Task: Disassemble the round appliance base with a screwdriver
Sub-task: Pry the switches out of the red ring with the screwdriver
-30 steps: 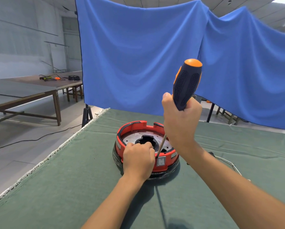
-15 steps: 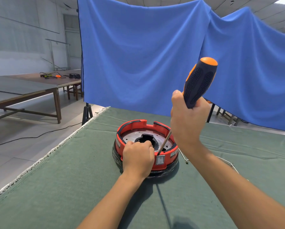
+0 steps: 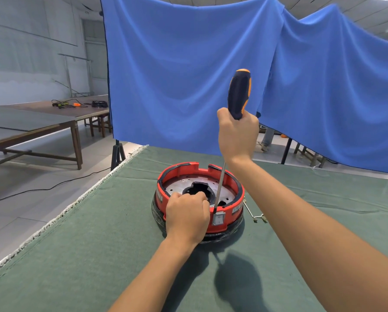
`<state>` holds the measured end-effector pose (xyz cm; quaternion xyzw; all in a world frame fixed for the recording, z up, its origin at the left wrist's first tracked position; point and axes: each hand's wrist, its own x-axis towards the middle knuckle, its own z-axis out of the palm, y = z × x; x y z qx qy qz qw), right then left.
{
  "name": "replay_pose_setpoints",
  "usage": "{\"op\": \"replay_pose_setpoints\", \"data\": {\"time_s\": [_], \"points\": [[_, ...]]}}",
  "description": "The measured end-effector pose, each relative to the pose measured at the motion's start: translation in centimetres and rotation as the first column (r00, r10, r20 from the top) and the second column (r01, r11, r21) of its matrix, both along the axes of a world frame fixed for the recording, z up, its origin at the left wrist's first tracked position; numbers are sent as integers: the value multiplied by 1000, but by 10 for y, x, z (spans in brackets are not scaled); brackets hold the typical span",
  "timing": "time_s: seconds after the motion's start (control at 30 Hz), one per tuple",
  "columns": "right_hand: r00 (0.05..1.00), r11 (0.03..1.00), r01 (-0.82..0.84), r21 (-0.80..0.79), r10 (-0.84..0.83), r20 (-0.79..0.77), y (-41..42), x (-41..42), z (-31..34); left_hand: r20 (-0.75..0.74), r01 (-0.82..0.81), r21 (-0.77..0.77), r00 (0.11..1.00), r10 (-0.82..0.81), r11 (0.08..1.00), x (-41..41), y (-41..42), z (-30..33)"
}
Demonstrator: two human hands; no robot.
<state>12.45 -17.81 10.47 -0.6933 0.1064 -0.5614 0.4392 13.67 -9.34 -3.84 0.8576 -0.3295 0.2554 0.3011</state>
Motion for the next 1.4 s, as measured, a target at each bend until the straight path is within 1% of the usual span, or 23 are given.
{"op": "replay_pose_setpoints", "data": {"time_s": [0.1,0.17,0.33,0.37,0.43,0.53,0.6,0.67,0.73,0.83,0.9,0.97,1.07,1.13,1.4], "points": [[990,999,10,35,-5,-140,-4,17,1,8,13,4,1000,-13,1000,1,1,0],[976,999,28,26,-22,-217,-4,26,1,32,1,-8,999,-1,1000,-1,2,0],[950,999,-15,-49,-1,-312,1,34,0,147,-67,60,987,57,996,-4,4,6],[951,998,-23,-67,1,-309,2,33,1,155,-71,61,986,61,996,-4,4,7],[966,996,-36,-86,13,-258,3,27,2,158,-78,76,985,65,994,-4,3,8],[992,995,-49,-83,39,-117,4,11,3,53,-40,133,998,33,990,0,0,5],[999,997,-35,-74,34,-11,6,-2,3,17,-4,70,1000,3,998,4,-3,-2],[996,999,-42,-34,44,76,8,-15,1,22,7,39,1000,-8,999,5,-2,-3],[986,995,-93,25,89,145,10,-25,-2,24,13,20,1000,-13,1000,3,-2,-1],[972,987,-135,86,115,206,10,-39,-8,12,17,20,1000,-17,1000,3,-1,-1],[969,986,-138,89,116,220,11,-46,-10,9,8,25,1000,-8,1000,2,-1,-2],[970,987,-148,54,134,205,14,-49,-11,5,12,12,1000,-12,1000,2,-1,-1],[964,976,-215,-21,216,156,19,-51,-9,1,12,0,1000,-12,1000,1,1,-1],[959,968,-249,-42,252,133,22,-51,-7,8,19,7,1000,-19,1000,1,2,-1],[955,956,-280,-82,286,71,30,-48,-5,-9,50,-15,999,-50,999,3,6,-3]]}}
